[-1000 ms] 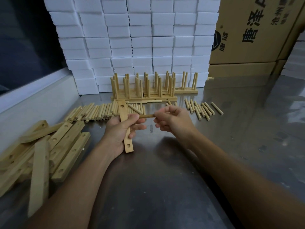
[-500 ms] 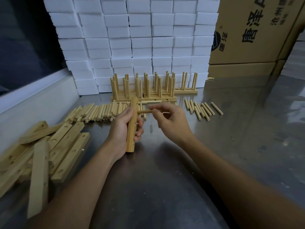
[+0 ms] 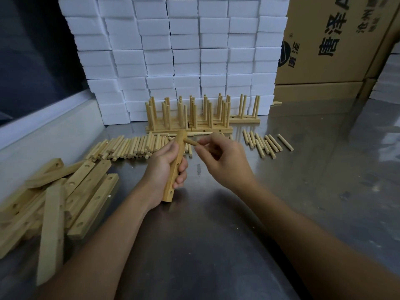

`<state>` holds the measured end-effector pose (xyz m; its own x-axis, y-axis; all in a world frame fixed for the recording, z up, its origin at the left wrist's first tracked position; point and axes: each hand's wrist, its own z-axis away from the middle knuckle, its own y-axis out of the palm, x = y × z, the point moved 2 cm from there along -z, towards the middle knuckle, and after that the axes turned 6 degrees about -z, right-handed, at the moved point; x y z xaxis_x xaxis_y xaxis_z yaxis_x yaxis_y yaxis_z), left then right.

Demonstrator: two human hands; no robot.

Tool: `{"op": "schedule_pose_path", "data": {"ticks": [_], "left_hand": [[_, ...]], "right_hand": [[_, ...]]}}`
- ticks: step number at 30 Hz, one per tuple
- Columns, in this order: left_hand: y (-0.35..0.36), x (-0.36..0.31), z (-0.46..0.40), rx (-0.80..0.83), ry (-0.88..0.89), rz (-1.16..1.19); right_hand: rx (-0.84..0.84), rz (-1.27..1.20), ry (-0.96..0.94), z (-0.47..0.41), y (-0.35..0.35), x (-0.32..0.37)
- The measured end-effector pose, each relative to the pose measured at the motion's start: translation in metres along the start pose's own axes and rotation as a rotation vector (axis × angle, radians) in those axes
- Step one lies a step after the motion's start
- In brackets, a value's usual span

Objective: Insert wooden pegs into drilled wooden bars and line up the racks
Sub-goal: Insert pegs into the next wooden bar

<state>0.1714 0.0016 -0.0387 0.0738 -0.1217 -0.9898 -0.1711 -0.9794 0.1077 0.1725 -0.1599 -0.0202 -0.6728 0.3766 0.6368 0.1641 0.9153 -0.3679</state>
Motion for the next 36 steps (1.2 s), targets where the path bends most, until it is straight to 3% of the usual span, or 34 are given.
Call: {"op": "schedule_pose_path", "data": {"ticks": [8,12,15,19,21,23,27,30,32,36], "left_hand": [[0.006,-0.003,0.003,-0.06,0.055,-0.243],[0.005,-0.005,0.004,-0.061,0.078,-0.333],[0.004,-0.006,0.004,-0.07,0.104,-0.384],[0.001,-0.006,0.003,-0.075,0.138,-0.469],[0.0,-0.006,0.002,-0.073,0.151,-0.515],[0.0,-0.007,0.002,-0.077,0.152,-0.534],[0.003,-0.01,0.005,-0.087,0.118,-0.469],[0.006,-0.011,0.007,-0.094,0.092,-0.451],[0.008,-0.011,0.008,-0.089,0.086,-0.455],[0.004,-0.009,0.006,-0.085,0.094,-0.511]], "right_hand": [[-0.033,0.323,-0.184,0.003,0.001,0.004],[0.009,0.326,-0.069,0.004,0.005,0.003],[0.06,0.041,0.144,0.002,0.007,0.001],[0.155,-0.47,0.582,0.002,0.006,-0.005],[0.214,-0.594,0.709,0.003,0.005,-0.007],[0.201,-0.479,0.626,0.003,0.005,-0.008],[0.083,-0.051,0.207,0.003,0.008,-0.002],[0.038,0.145,0.064,0.004,0.008,0.001],[0.04,0.154,0.079,0.005,0.009,0.001],[0.071,-0.158,0.373,0.001,0.007,-0.002]]}}
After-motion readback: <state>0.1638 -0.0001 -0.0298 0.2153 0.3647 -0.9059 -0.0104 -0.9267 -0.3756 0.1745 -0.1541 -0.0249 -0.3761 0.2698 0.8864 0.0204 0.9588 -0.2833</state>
